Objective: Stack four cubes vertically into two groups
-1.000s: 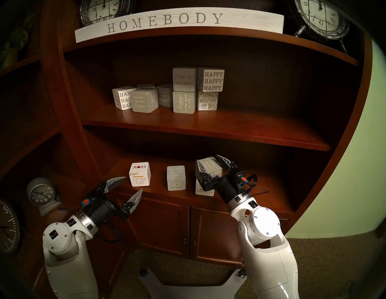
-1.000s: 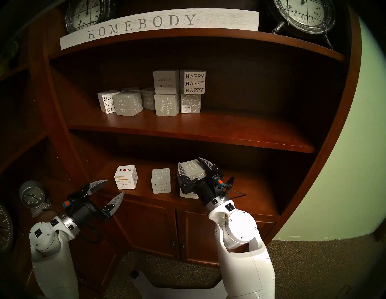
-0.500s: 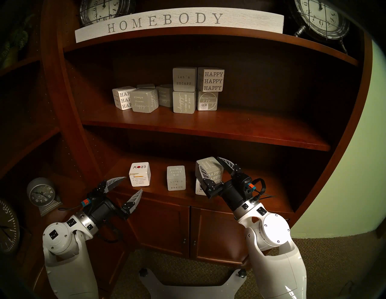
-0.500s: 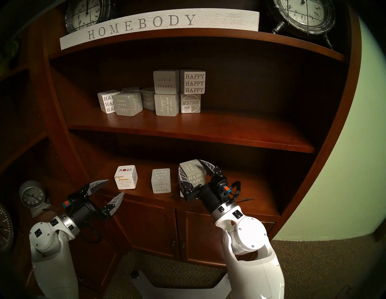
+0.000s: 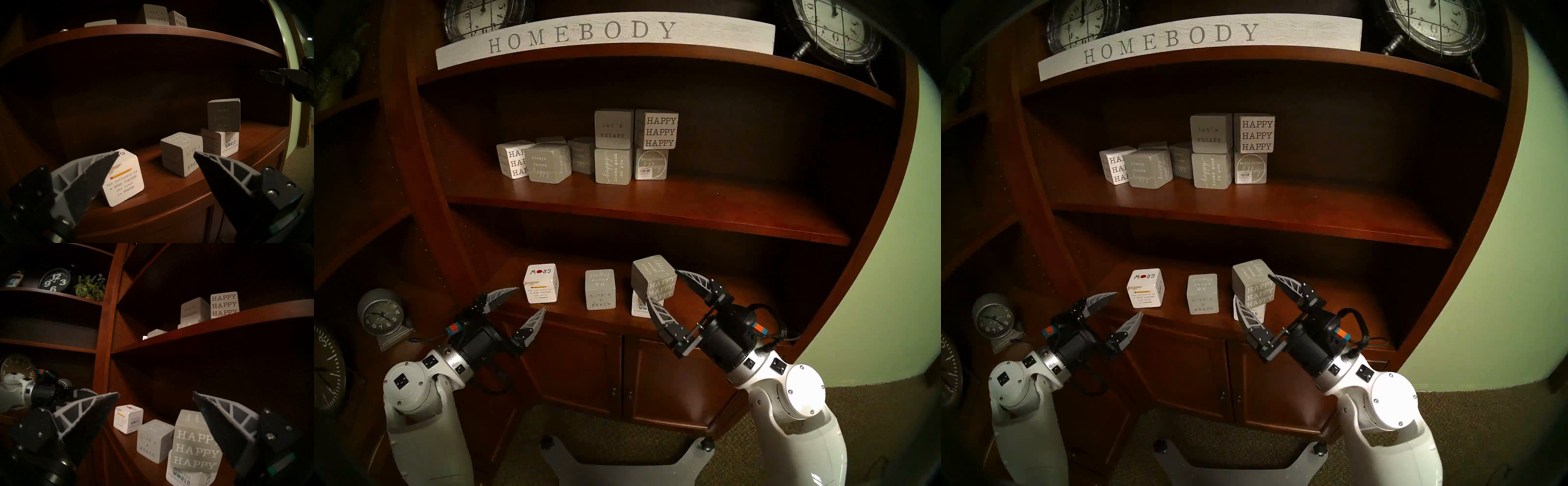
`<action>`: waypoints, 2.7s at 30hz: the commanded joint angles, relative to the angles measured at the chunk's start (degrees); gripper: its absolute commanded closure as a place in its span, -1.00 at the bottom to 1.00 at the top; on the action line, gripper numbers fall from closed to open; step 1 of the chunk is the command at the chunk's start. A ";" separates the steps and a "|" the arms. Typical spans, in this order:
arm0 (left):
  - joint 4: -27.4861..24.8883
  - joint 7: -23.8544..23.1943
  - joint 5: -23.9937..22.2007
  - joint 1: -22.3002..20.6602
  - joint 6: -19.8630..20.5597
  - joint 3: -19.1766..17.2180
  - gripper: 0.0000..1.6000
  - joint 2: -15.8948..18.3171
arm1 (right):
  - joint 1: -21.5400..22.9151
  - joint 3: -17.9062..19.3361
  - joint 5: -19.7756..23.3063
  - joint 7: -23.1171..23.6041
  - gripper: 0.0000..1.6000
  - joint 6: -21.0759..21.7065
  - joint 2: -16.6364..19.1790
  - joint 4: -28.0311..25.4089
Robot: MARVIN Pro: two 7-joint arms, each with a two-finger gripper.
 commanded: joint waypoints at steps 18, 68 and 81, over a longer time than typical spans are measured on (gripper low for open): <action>-0.78 0.07 -0.20 0.04 0.08 -0.06 -1.00 0.12 | -4.81 7.01 16.55 24.51 -1.00 -13.25 14.51 13.49; 7.15 40.44 15.12 -13.07 12.35 23.27 -1.00 3.93 | -3.07 7.49 18.37 28.70 -1.00 -12.61 12.86 15.29; 4.61 54.54 10.84 -9.79 13.94 27.63 -1.00 4.13 | -3.02 7.66 18.27 28.92 -1.00 -12.43 12.58 15.28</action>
